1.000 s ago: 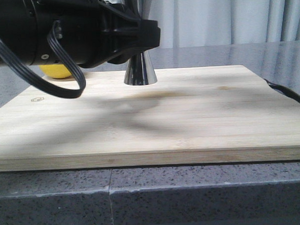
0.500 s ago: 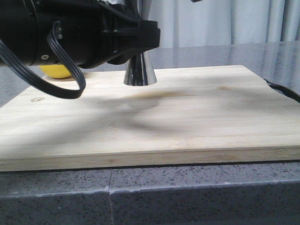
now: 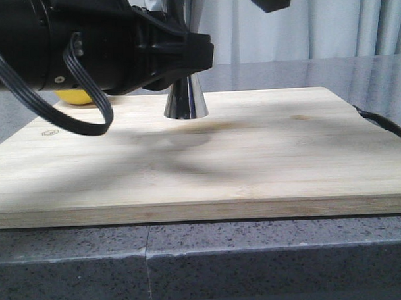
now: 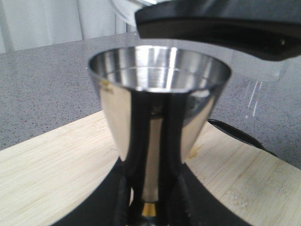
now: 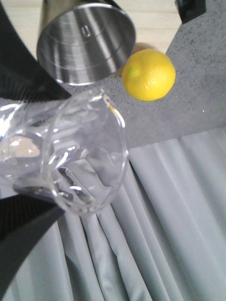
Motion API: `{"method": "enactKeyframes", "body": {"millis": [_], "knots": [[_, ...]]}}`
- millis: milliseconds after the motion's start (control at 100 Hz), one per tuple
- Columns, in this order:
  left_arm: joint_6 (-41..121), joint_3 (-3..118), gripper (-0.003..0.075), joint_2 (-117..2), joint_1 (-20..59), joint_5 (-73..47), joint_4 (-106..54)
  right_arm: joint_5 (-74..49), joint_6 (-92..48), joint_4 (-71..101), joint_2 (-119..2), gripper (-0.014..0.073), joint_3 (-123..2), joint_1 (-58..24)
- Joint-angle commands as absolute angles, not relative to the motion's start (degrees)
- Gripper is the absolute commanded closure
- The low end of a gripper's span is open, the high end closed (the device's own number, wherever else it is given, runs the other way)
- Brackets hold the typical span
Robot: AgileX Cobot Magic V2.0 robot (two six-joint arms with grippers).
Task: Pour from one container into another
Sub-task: 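Tilt the beaker with the right gripper, pouring liquid into the jigger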
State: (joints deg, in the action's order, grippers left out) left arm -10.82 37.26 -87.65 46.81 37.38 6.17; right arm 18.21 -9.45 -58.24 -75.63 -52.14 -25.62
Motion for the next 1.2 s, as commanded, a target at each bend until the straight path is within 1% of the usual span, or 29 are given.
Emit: {"method": "enactKeyframes", "body": {"millis": [0, 350, 770, 1190], "knots": [[-11.2, 39.1, 0.0739, -85.1, 47.1, 41.9, 5.9, 20.0, -9.8, -58.4, -73.5, 0.0398, -54.3, -25.3], [-11.2, 39.1, 0.0739, -85.1, 47.1, 41.9, 6.0, 20.0, -9.9, -60.2, -73.5, 0.0398, -54.3, -25.3], [-11.2, 39.1, 0.0739, -85.1, 47.1, 41.9, 6.0, 19.0, -9.9, -60.4, -73.5, 0.0398, -57.1, -25.3], [-11.2, 39.1, 0.0739, -85.1, 47.1, 41.9, 6.0, 17.9, -9.9, -64.6, -73.5, 0.0398, -57.1, -25.3]]}}
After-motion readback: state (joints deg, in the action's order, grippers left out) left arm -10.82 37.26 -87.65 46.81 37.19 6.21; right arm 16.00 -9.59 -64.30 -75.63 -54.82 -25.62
